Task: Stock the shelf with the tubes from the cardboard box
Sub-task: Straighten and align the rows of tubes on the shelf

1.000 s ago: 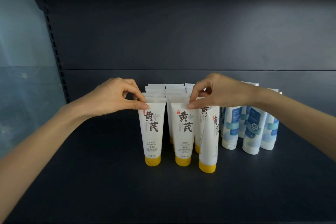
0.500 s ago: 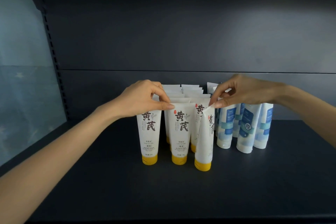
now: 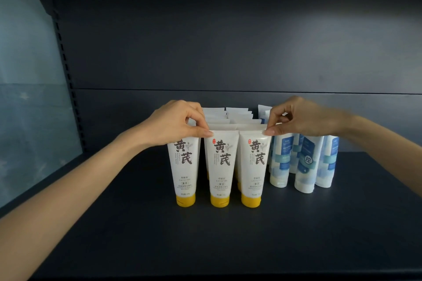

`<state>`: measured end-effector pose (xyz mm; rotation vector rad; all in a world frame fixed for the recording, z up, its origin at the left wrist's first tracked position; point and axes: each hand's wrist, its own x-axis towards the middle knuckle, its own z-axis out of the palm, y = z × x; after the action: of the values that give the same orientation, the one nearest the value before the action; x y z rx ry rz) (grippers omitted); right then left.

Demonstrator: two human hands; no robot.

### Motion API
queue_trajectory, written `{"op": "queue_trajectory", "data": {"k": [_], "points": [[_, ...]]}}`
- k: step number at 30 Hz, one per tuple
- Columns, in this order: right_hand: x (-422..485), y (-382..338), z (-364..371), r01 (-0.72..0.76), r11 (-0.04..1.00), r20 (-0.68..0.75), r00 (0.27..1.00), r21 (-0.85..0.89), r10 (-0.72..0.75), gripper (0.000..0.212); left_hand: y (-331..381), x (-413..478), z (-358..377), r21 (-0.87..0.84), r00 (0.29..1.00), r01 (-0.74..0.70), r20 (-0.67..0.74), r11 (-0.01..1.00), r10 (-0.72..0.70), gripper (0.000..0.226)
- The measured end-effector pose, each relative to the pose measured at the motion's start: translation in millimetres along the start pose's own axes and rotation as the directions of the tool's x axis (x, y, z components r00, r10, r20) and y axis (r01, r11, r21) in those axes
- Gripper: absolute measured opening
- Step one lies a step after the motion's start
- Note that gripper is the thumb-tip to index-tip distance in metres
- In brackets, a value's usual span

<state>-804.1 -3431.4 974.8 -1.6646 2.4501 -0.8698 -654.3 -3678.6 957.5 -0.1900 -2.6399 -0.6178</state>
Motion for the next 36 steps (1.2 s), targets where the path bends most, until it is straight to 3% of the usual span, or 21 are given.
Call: {"op": "queue_trajectory", "data": {"k": [10, 17, 21, 27, 36], "points": [[-2, 0, -6, -0.061, 0.998, 0.079, 0.995, -0.006, 0.061, 0.038, -6, 0, -1, -0.055, 1.0, -0.003, 0.029, 0.998, 0.005, 0.041], [8, -1, -6, -0.103, 0.994, -0.09, 0.991, -0.043, 0.098, 0.022, -23, 6, -17, -0.036, 0.992, 0.04, -0.121, 0.999, -0.044, 0.029], [16, -1, -1, -0.117, 0.978, -0.087, 0.991, -0.171, 0.104, 0.018, -26, 15, -13, 0.087, 0.997, 0.054, -0.067, 0.995, -0.049, 0.016], [21, -3, 5, -0.139, 0.964, -0.086, 0.989, -0.229, 0.122, 0.017, -22, 27, -4, 0.199, 0.999, 0.035, 0.0, 0.979, -0.036, 0.01], [20, -3, 3, -0.123, 0.971, -0.072, 0.991, -0.205, 0.111, 0.018, -24, 32, -3, 0.133, 0.999, 0.005, 0.042, 0.991, -0.01, 0.01]]}}
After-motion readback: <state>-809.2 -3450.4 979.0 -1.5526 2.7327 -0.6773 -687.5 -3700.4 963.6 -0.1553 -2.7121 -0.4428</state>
